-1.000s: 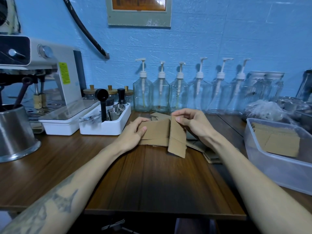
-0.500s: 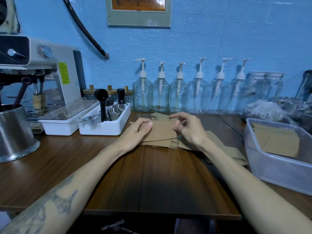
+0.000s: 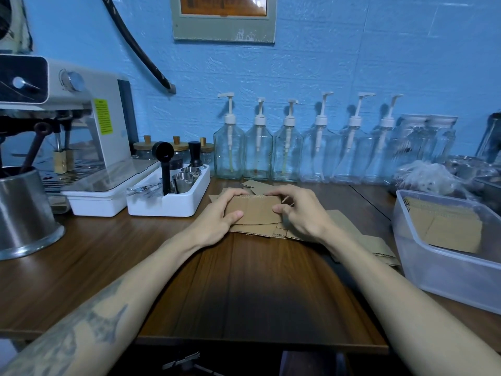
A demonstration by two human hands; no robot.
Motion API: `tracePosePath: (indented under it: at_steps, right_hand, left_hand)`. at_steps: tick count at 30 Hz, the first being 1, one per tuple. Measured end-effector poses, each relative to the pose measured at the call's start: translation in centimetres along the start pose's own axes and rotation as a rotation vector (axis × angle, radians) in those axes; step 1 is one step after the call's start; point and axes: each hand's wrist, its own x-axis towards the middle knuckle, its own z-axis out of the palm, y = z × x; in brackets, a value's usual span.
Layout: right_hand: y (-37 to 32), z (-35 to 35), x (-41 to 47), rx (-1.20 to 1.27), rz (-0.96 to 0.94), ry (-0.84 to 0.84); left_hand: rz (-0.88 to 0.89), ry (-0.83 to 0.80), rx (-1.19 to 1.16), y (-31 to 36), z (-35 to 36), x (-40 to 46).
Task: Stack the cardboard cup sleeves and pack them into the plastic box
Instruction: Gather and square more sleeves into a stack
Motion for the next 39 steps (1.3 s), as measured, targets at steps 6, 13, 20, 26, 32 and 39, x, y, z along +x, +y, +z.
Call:
tracePosePath:
  at_steps: [6,13,20,26,32,39]
  right_hand:
    - [0.3,-1.6,-0.3,-0.042,-0.008,-0.108]
    - [2.0,-4.5,-1.5,-0.298,0.217,-0.337]
    - [1.6,-3.9,-1.4,-0.327,0.218,-0.38]
    - [0.3,-4.3,-1.1,-0.093,0.108,-0.276]
    - [-1.5,-4.0,-0.2,0.046,-0.04,-0.023]
    - [-4.3,0.3,-0.4,-0.031,-0.232,-0.024]
  left_hand:
    - [-0.015,0.02,-0.045,0.1,0.0,0.0]
    - [-0.062,0.063,-0.06,0.1,-0.5,0.0]
    - [-0.094,0.002,-0.053,0.0,-0.3,-0.1]
    - [-0.107,-0.01,-0.058,0.0,-0.2,-0.2]
    - [-0.145,-0.013,-0.046,0.2,0.0,-0.2]
    - [-0.169,-0.068,-0.107,0.6,0.1,-0.5]
